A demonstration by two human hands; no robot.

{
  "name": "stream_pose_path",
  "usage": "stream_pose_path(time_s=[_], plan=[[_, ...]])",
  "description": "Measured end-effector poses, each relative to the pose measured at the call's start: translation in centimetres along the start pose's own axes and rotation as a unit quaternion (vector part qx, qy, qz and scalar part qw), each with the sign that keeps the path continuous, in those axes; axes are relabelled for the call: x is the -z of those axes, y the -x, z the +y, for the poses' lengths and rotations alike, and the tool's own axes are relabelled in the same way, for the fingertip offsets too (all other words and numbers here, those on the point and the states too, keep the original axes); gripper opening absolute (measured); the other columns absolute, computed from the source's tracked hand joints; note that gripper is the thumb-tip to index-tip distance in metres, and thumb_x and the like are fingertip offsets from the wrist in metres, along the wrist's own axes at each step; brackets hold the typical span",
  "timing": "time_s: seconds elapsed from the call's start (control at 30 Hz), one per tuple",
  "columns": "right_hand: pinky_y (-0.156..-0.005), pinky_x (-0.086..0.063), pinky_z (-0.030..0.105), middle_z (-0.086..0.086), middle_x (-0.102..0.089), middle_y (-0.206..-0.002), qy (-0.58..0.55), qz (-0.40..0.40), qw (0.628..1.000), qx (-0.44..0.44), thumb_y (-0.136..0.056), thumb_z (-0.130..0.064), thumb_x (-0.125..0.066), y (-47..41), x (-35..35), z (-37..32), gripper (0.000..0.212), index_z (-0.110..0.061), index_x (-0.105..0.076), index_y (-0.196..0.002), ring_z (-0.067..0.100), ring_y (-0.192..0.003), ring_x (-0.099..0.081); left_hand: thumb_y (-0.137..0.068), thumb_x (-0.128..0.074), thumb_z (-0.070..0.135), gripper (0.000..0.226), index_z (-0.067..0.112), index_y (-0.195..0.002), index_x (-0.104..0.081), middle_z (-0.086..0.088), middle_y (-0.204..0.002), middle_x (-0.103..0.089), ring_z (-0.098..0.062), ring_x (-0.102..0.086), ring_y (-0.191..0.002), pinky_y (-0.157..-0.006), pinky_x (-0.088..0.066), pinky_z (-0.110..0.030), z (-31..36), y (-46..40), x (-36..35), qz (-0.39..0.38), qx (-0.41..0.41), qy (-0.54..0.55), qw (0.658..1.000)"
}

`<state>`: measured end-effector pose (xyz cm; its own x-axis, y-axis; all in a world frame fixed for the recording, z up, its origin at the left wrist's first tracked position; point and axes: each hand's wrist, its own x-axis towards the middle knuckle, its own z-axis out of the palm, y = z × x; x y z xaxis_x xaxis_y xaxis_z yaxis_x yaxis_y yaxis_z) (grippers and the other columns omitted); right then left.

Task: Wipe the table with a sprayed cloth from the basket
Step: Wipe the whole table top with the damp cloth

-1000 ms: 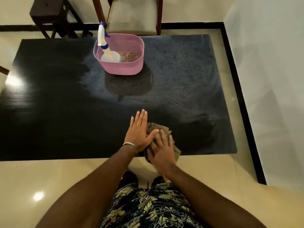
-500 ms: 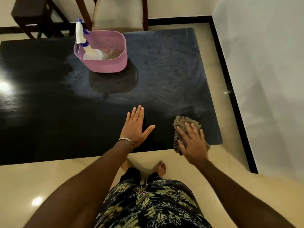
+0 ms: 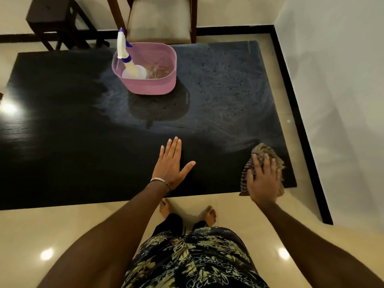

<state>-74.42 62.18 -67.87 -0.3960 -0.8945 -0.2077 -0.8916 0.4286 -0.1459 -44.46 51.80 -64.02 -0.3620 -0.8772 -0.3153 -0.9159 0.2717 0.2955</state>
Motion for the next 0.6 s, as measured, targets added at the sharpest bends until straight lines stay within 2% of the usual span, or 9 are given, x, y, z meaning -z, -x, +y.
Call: stream_pose_path(time_s=[0.1, 0.2, 0.3, 0.4, 0.5, 0.6], plan=[[-0.122, -0.013, 0.052, 0.01, -0.023, -0.163, -0.011, -0.022, 0.996, 0.081, -0.097, -0.05, -0.032, 1.8, -1.4, -7.5, 0.063, -0.034, -0.02, -0.157, 0.033, -0.15, -0.017, -0.089, -0.016, 0.07, 0.088, 0.013, -0.153, 0.006, -0.003, -0.162, 0.009, -0.018, 0.012, -0.148, -0.121, 0.004, -0.042, -2.5, 0.6, 0.9, 0.004, 0.019, 0.007, 1.0], [-0.123, 0.002, 0.047, 0.005, -0.01, -0.167, -0.015, -0.068, 0.978, 0.199, -0.1, -0.049, -0.03, 3.5, -2.8, -15.1, 0.063, -0.037, -0.01, -0.159, 0.027, -0.154, 0.0, -0.088, -0.012, 0.071, 0.09, 0.012, -0.153, 0.006, -0.004, -0.162, 0.01, -0.019, 0.013, -0.148, -0.121, 0.005, -0.042, -5.0, 1.3, 1.9, 0.008, 0.032, 0.007, 0.999], [-0.123, 0.005, 0.048, 0.005, -0.004, -0.168, -0.001, -0.116, 0.938, 0.328, -0.102, -0.048, -0.027, 5.0, -3.7, -22.4, 0.06, -0.035, -0.012, -0.159, 0.027, -0.153, 0.008, -0.085, -0.006, 0.075, 0.095, 0.012, -0.153, 0.007, -0.005, -0.162, 0.011, -0.019, 0.014, -0.148, -0.121, 0.006, -0.042, -8.1, 2.1, 3.0, 0.014, 0.048, 0.01, 0.999], [-0.122, 0.006, 0.051, 0.006, -0.005, -0.167, 0.029, -0.152, 0.884, 0.44, -0.102, -0.048, -0.031, 6.4, -4.6, -29.3, 0.06, -0.029, -0.019, -0.158, 0.031, -0.153, 0.006, -0.082, -0.002, 0.076, 0.096, 0.012, -0.153, 0.007, -0.006, -0.162, 0.011, -0.02, 0.014, -0.148, -0.121, 0.005, -0.043, -11.8, 3.1, 4.2, 0.02, 0.086, 0.009, 0.996], [-0.118, 0.014, 0.043, 0.007, -0.006, -0.167, 0.024, -0.181, 0.855, 0.486, -0.101, -0.045, -0.041, 6.8, -4.9, -34.9, 0.068, -0.024, -0.012, -0.159, 0.029, -0.154, 0.004, -0.083, -0.001, 0.078, 0.096, 0.012, -0.153, 0.007, -0.006, -0.162, 0.011, -0.021, 0.013, -0.148, -0.121, 0.005, -0.042, -15.0, 4.0, 5.7, 0.034, 0.124, 0.004, 0.992], [-0.121, 0.008, 0.04, 0.005, -0.009, -0.167, -0.009, -0.21, 0.843, 0.496, -0.097, -0.042, -0.053, 6.0, -4.9, -39.5, 0.078, -0.022, -0.01, -0.159, 0.025, -0.154, -0.001, -0.083, -0.003, 0.076, 0.096, 0.012, -0.153, 0.006, -0.005, -0.162, 0.011, -0.02, 0.013, -0.148, -0.121, 0.005, -0.042, -18.0, 4.7, 7.0, 0.048, 0.154, 0.016, 0.987]])
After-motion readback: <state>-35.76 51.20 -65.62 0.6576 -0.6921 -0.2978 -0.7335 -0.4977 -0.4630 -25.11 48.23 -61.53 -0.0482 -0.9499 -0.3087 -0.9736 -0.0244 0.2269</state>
